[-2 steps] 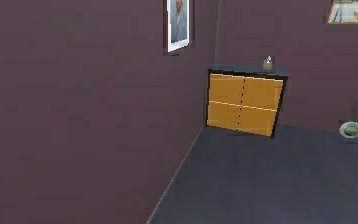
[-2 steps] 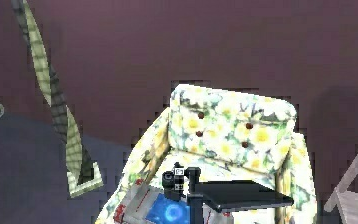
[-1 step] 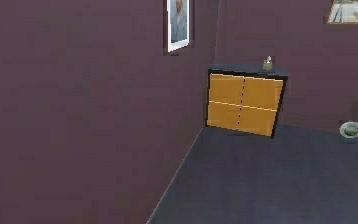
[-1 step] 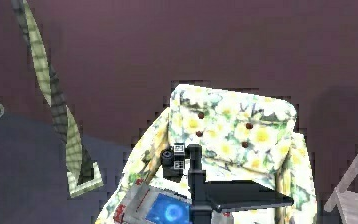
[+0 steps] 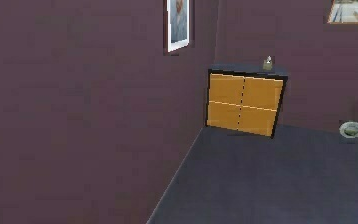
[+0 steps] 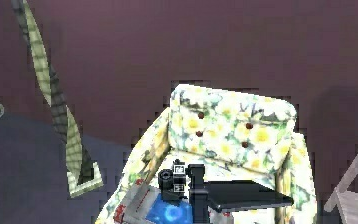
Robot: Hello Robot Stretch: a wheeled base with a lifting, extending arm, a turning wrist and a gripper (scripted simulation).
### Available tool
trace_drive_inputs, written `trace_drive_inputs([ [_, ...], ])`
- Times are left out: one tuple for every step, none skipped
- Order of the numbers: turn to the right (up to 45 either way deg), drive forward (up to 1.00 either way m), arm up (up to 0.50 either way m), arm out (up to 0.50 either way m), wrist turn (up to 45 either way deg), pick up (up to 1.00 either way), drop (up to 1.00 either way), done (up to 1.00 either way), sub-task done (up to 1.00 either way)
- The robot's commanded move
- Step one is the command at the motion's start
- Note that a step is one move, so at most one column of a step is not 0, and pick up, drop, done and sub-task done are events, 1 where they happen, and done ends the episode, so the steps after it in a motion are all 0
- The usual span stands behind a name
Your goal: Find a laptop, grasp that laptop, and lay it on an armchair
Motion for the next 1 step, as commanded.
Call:
trace_drive_inputs([
  [0.0,0.0,0.0,0.0,0.0,0.0,0.0,1.0,0.0],
])
